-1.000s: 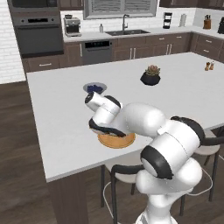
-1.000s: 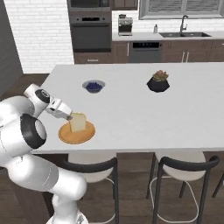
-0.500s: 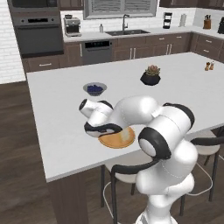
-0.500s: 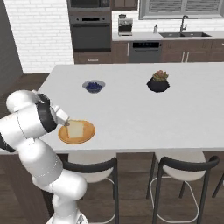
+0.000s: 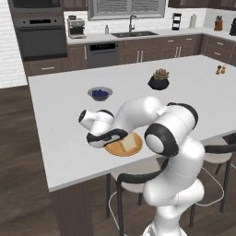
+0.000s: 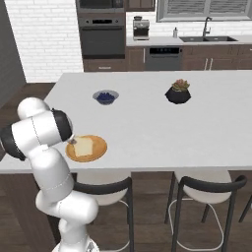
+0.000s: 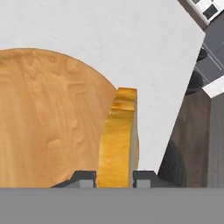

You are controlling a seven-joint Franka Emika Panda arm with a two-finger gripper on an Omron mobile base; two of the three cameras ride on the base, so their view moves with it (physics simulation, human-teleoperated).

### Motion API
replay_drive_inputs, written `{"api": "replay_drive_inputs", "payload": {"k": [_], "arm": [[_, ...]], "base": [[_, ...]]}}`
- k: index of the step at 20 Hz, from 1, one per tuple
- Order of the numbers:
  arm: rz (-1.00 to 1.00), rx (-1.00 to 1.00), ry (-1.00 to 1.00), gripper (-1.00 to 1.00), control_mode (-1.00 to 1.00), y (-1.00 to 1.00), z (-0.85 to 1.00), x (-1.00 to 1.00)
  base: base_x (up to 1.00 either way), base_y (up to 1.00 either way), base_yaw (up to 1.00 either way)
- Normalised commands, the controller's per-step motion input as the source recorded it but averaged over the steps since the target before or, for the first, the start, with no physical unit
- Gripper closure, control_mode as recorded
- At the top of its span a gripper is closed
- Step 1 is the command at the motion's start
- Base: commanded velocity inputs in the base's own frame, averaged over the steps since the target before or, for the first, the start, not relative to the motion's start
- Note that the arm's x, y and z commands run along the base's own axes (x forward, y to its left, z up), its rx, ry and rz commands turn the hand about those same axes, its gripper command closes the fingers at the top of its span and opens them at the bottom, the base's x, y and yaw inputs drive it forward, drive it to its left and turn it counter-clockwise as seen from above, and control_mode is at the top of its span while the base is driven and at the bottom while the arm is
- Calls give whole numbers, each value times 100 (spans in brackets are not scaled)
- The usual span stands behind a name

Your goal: Start the toaster. Once the lever pops up, take the bread to the plate on the dining counter.

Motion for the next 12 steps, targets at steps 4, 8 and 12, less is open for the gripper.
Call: {"api": "replay_drive_inputs", "payload": {"k": [4,8,12], "arm": [[0,5,-15,-100,-100,-1,-9,0],[0,28,-18,-100,-100,-2,0,0],[0,33,-17,-100,-100,0,0,1]], "base": [[0,0,0],[0,0,0],[0,0,0]]}}
